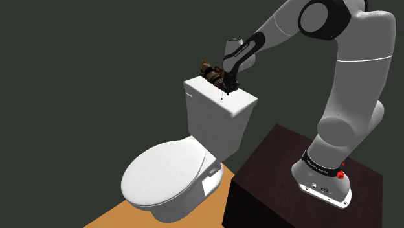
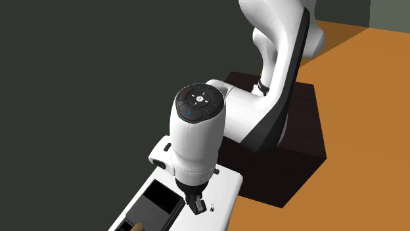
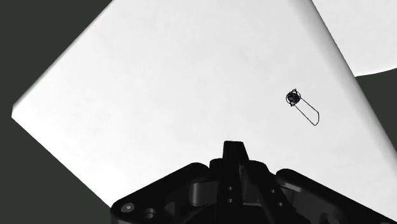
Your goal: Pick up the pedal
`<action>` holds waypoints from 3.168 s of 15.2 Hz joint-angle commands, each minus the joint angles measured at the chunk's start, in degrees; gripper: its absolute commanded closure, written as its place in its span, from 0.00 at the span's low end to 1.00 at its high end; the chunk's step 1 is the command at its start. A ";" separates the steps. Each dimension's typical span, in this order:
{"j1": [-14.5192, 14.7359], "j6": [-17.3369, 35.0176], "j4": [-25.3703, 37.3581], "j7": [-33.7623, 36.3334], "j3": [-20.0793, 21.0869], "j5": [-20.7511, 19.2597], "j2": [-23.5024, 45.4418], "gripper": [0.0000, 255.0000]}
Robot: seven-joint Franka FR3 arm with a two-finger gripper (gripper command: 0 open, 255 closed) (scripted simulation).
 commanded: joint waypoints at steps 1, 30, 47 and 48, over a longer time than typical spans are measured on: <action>0.00 0.00 0.00 0.00 0.00 0.00 0.00 0.00; -5.55 -12.96 14.12 -17.29 1.27 1.49 3.35 0.00; -5.56 -8.30 12.66 -17.04 1.16 1.28 6.55 1.00; -5.56 -8.29 12.67 -17.04 1.16 1.27 6.57 1.00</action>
